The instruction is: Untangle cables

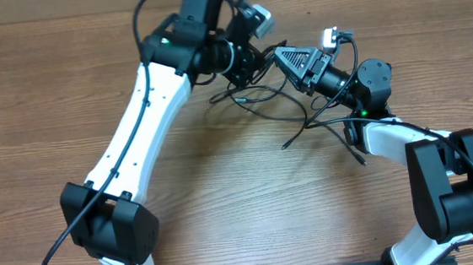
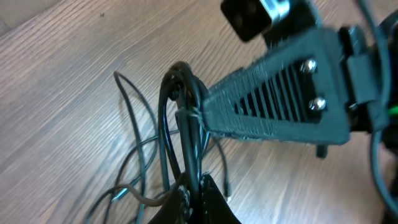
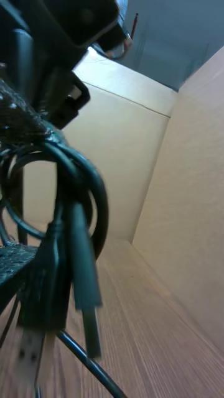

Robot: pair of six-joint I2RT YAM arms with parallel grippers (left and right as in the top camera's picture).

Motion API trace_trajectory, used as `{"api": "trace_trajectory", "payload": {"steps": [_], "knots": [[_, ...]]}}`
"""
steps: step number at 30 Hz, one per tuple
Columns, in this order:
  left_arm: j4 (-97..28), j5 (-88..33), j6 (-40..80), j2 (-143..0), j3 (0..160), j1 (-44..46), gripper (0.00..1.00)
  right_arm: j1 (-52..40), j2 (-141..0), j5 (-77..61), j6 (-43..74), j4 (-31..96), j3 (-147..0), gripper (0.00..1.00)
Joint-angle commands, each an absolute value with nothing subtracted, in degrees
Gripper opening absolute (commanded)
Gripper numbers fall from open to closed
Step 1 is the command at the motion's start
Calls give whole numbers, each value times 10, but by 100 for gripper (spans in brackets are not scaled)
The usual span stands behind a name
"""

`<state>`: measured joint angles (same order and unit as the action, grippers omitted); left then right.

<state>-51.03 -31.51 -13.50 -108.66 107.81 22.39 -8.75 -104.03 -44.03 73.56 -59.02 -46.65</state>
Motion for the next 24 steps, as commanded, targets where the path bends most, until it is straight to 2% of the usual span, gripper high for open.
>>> {"api": "trace_trajectory", "payload": {"steps": [1, 4, 10, 14, 16, 19, 24], "knots": [[-502, -429, -117, -1081, 1083, 203, 4, -89, -1038, -432, 715, -590, -473, 51], [-509, -486, -165, -1081, 1083, 201, 4, -89, -1038, -429, 715, -586, -473, 54], [-511, -515, -189, -1081, 1083, 203, 4, -89, -1038, -429, 702, -573, -473, 54], [-512, -443, -188, -1081, 1083, 203, 4, -89, -1038, -437, 703, -572, -473, 54], [-510, -337, -164, -1081, 1083, 203, 4, -89, -1038, -457, 705, -596, -473, 54], [-507, -244, -129, -1081, 1083, 203, 4, -90, -1038, -474, 721, -620, -473, 53], [-508, -229, -126, -1081, 1083, 205, 4, -90, -1038, -476, 722, -634, -473, 53]]}}
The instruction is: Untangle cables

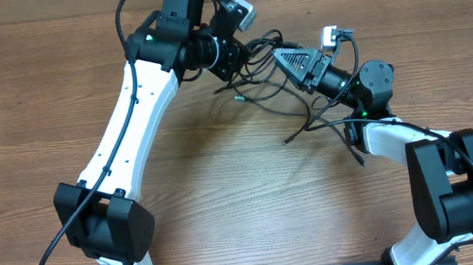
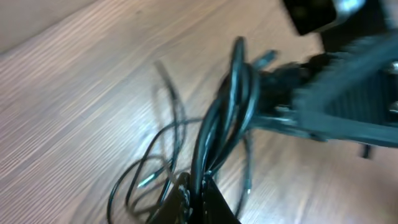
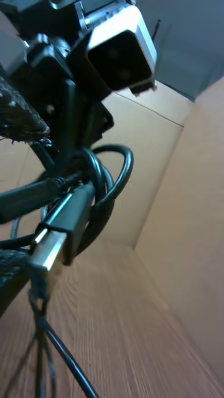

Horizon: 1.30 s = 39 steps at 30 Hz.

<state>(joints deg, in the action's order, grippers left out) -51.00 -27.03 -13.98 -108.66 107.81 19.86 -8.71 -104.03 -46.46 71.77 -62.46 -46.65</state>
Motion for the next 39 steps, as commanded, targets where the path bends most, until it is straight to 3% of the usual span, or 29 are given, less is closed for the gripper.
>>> {"api": "trace_trajectory", "payload": {"steps": [1, 8, 16, 22, 35, 39], "knots": [[-507, -229, -126, -1081, 1083, 207, 4, -90, -1038, -476, 722, -634, -473, 53], [-505, -208, -119, -1081, 1083, 211, 4, -90, -1038, -480, 722, -630, -473, 53], [-503, -41, 5, -1081, 1083, 212, 4, -90, -1038, -496, 722, -608, -473, 52], [-507, -104, -58, -1081, 1083, 229, 4, -90, -1038, -489, 722, -608, -473, 53], [-500, -101, -116, -1081, 1083, 308, 4, -90, -1038, -455, 722, -610, -473, 53], [-500, -105, -111, -1081, 1083, 308, 4, -90, -1038, -453, 717, -594, -473, 48]]}}
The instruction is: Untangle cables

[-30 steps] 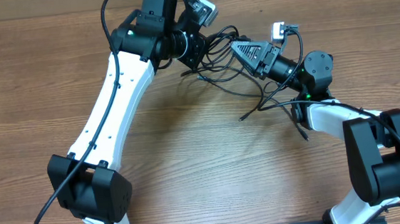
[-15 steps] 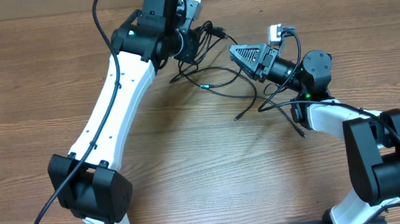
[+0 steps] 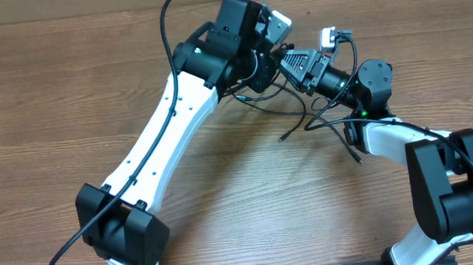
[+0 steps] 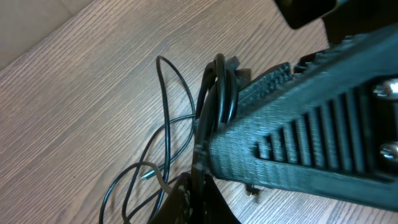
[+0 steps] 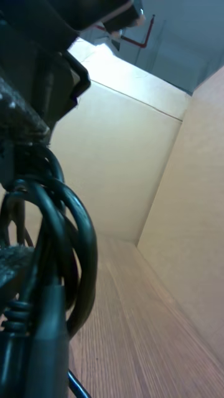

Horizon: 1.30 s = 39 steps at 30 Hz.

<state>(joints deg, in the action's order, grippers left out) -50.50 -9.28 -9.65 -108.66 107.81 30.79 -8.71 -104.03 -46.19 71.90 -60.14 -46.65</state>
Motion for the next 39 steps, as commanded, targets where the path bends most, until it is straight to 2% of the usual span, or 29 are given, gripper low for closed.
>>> {"api": "trace_trajectory", "payload": {"steps": [1, 7, 12, 19, 27, 33, 39], "knots": [[-500, -105, -111, -1081, 1083, 308, 4, -90, -1038, -450, 712, -586, -473, 47], [-488, -144, -78, -1081, 1083, 303, 4, -90, -1038, -435, 700, -550, -473, 46], [-491, -243, -153, -1081, 1083, 309, 4, -90, -1038, -430, 687, -549, -473, 50], [-490, -296, -175, -1076, 1083, 315, 4, -90, -1038, -410, 655, -503, -473, 50], [-479, -299, -175, -1053, 1083, 299, 4, -90, -1038, -398, 632, -458, -473, 50], [-441, -302, -109, -1018, 1083, 263, 4, -90, -1039, -366, 606, -386, -473, 50], [-417, -304, -68, -994, 1083, 228, 4, -90, -1038, -360, 584, -370, -473, 50]]}}
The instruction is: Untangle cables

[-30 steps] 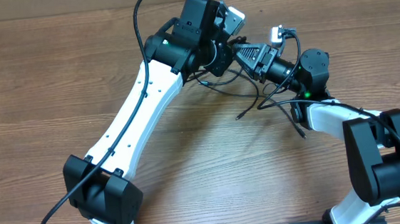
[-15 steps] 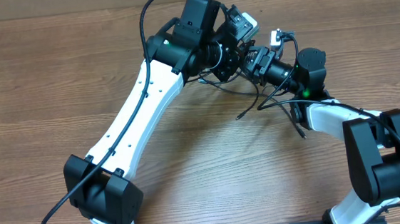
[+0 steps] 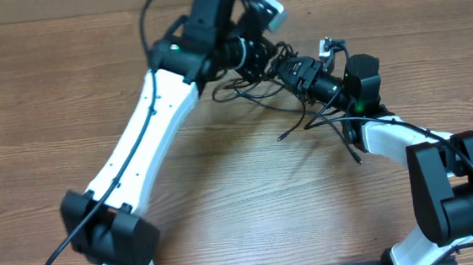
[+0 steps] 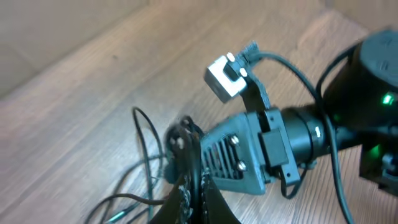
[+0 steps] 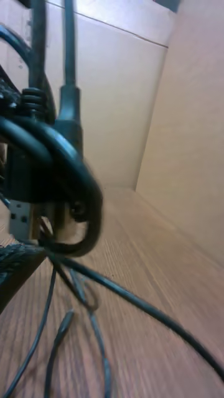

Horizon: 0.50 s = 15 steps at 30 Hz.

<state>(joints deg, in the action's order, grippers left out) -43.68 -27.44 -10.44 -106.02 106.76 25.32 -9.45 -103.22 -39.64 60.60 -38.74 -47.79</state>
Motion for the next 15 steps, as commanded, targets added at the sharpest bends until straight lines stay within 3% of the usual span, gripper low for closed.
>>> {"api": "trace_trajectory", "payload": {"steps": [1, 15], "knots": [[-415, -309, -64, -991, 1083, 223, 4, -90, -1039, -357, 583, -364, -473, 51], [-428, -373, -62, -976, 1083, 173, 4, -90, -1038, -354, 580, -354, -473, 51]]}}
